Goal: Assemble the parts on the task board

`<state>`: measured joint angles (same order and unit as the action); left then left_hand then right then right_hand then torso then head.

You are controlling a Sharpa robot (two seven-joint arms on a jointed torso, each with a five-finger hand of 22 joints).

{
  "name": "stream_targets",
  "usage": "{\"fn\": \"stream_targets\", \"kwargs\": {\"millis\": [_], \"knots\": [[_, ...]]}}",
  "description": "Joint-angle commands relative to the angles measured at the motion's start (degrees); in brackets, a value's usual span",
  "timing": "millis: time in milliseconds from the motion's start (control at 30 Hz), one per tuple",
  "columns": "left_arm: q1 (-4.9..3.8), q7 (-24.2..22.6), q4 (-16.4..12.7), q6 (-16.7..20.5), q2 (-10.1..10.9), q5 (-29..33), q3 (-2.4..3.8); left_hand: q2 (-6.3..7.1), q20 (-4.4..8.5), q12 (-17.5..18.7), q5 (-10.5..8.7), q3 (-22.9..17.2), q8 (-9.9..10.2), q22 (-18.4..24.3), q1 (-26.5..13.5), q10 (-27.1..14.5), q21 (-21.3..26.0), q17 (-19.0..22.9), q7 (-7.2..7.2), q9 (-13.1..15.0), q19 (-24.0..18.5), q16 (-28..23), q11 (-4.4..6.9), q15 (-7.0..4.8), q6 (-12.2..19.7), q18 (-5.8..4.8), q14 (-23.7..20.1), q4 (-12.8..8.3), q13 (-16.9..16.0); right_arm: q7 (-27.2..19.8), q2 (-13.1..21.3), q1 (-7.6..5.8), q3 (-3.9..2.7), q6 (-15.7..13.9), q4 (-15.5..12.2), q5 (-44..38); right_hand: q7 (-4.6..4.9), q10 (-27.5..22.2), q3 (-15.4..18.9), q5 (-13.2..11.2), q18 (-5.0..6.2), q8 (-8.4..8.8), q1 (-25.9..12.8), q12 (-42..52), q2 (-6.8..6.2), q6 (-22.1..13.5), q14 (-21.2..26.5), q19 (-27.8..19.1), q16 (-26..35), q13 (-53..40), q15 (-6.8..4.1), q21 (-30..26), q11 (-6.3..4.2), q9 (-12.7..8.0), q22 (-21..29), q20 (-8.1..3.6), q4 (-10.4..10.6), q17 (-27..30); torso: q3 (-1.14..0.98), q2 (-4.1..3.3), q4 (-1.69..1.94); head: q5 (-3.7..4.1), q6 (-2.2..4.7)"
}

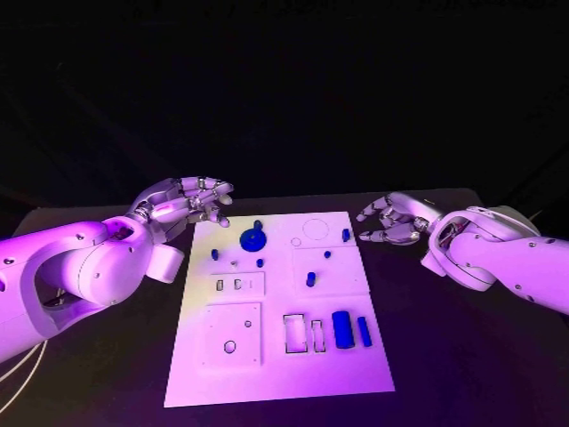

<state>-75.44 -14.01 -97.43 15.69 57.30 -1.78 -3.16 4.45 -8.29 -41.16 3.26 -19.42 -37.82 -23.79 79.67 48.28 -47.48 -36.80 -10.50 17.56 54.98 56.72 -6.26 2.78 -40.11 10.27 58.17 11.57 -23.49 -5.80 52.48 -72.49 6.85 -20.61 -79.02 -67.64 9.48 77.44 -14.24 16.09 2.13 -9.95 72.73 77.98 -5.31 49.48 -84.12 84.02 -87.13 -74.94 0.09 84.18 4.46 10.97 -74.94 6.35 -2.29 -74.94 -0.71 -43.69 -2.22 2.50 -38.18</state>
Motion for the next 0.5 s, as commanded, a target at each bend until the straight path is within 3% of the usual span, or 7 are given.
{"fn": "stream_targets", "kwargs": {"millis": [33,500], "knots": [[-0.03,-0.8,0.0,-1.1,0.0,0.1,0.01,0.3,0.02,0.2,0.02,0.0,0.3,0.1,0.0,0.2,-0.1,0.0,-0.12,-0.1,-0.2,-0.3,-0.31,0.1,0.1,0.23,0.2,-0.3,0.0,-0.7,-0.9,0.36,-0.01,0.2,0.9,-1.0,-0.14,-0.2,0.0,-0.2,-0.02,0.38,0.4,-0.3,0.04,0.3,-4.6,0.4,0.4,-0.1,0.06,-0.2,-0.05,-0.1,-8.2,-0.02,-0.2,-10.3,0.01,-0.05,0.08,0.0,-0.37],[-0.04,-0.9,-0.1,-0.9,0.2,0.1,0.01,0.27,0.01,0.2,0.02,0.0,0.3,0.1,0.0,0.3,-0.1,0.1,-0.11,-0.1,-0.2,-0.3,-0.3,0.1,0.0,0.24,0.1,-0.3,0.1,-0.2,-4.3,1.63,-0.02,0.0,4.0,-1.4,-0.11,-0.1,0.0,-0.3,0.0,0.46,0.4,-0.2,0.18,0.3,-4.7,0.4,0.3,-0.1,0.07,-0.2,-0.03,-0.1,-8.2,-0.01,-0.2,-10.4,-0.18,-0.58,0.22,-0.36,-0.89]]}}
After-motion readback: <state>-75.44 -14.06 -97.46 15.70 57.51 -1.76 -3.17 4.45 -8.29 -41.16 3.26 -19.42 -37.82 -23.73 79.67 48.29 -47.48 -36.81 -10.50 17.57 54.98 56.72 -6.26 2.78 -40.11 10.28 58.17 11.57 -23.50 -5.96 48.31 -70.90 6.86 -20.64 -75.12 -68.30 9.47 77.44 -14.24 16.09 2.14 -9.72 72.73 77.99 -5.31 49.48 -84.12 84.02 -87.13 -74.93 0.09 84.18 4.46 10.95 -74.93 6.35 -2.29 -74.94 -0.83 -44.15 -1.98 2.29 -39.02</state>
